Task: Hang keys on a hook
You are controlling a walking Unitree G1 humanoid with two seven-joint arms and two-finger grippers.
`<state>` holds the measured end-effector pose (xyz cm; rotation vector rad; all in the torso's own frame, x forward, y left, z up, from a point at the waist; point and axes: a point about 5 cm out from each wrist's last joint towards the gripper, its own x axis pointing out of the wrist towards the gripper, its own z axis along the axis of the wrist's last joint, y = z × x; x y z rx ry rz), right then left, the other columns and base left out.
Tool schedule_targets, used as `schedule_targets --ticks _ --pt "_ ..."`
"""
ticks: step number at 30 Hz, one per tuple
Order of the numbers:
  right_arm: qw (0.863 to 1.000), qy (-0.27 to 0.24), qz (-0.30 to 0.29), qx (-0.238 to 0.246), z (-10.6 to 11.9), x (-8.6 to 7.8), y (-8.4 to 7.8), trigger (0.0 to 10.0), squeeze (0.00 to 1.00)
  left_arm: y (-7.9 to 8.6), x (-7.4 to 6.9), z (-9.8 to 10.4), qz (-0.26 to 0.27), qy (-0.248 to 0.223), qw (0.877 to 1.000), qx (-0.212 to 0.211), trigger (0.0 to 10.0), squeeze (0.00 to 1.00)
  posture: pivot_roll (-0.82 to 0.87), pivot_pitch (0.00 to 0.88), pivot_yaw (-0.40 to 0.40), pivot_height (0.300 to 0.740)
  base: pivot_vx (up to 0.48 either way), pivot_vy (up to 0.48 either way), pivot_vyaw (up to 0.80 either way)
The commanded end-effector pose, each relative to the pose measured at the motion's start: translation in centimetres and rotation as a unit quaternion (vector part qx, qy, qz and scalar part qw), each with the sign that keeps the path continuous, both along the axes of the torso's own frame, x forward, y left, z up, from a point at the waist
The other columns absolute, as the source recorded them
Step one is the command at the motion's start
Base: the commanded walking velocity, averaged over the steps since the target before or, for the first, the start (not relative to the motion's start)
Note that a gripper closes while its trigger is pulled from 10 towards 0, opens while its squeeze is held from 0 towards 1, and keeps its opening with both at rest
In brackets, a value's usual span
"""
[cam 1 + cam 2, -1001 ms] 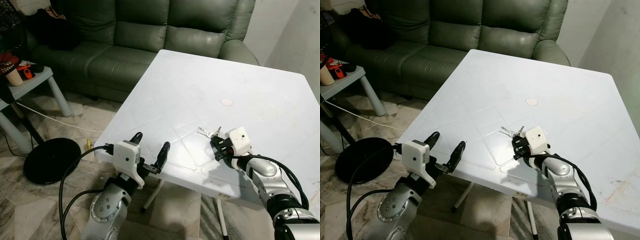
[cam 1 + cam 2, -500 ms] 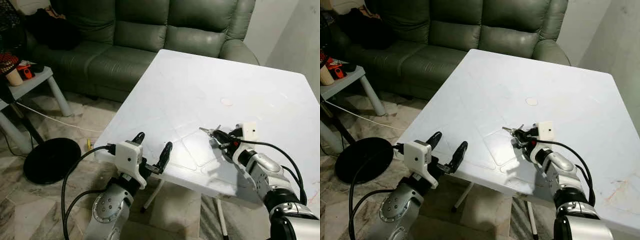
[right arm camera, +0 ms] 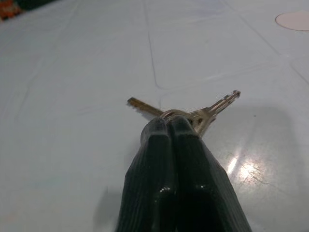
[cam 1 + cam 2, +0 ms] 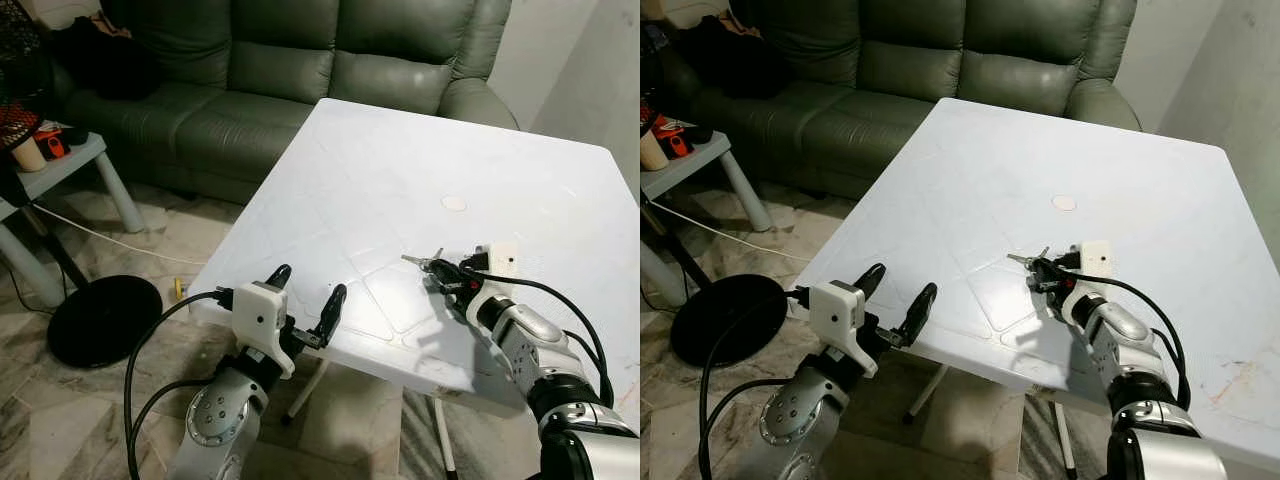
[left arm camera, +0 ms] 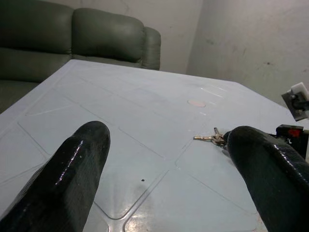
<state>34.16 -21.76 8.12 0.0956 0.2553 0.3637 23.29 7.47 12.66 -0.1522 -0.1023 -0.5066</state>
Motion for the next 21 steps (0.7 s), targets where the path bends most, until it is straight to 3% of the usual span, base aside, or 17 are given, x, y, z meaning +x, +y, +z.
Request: schedule_targets --ticks 1,5,6,14,15,21 --pt "1.000 0.014 -0.010 -0.012 -0.23 -0.15 -0.64 10.0 0.00 -0.27 0.00 0.09 -0.002 -0.001 1.000 0.001 10.0 0.00 0.04 0.064 -0.054 0.736 0.000 0.000 0.00" --pt "0.999 0.025 -0.019 -0.004 -0.38 -0.17 -0.80 10.0 0.00 -0.31 -0.03 0.06 -0.003 -0.001 1.000 0.000 10.0 0.00 0.04 0.065 -0.053 0.736 0.000 0.000 0.00" --pt "0.999 0.027 -0.020 0.001 -0.38 -0.16 -0.80 10.0 1.00 -0.33 -0.04 0.07 -0.004 -0.001 1.000 0.000 10.0 0.00 0.04 0.065 -0.053 0.736 0.000 0.000 0.00" --pt "0.999 -0.002 -0.031 -0.008 0.13 0.04 -0.88 10.0 0.97 -0.45 -0.13 0.02 -0.006 0.001 1.000 -0.002 10.0 0.00 0.04 0.063 -0.053 0.736 0.000 0.000 0.00" --pt "1.000 -0.010 -0.026 -0.006 0.28 0.06 -0.82 10.0 0.00 -0.48 -0.15 0.01 -0.007 0.002 1.000 -0.003 10.0 0.00 0.04 0.063 -0.053 0.736 0.000 0.000 0.00" --pt "0.999 -0.019 -0.036 -0.006 0.44 0.12 -0.85 10.0 0.00 -0.62 -0.30 -0.06 -0.010 0.004 1.000 -0.005 10.0 0.00 0.04 0.062 -0.052 0.736 0.000 0.000 0.00"
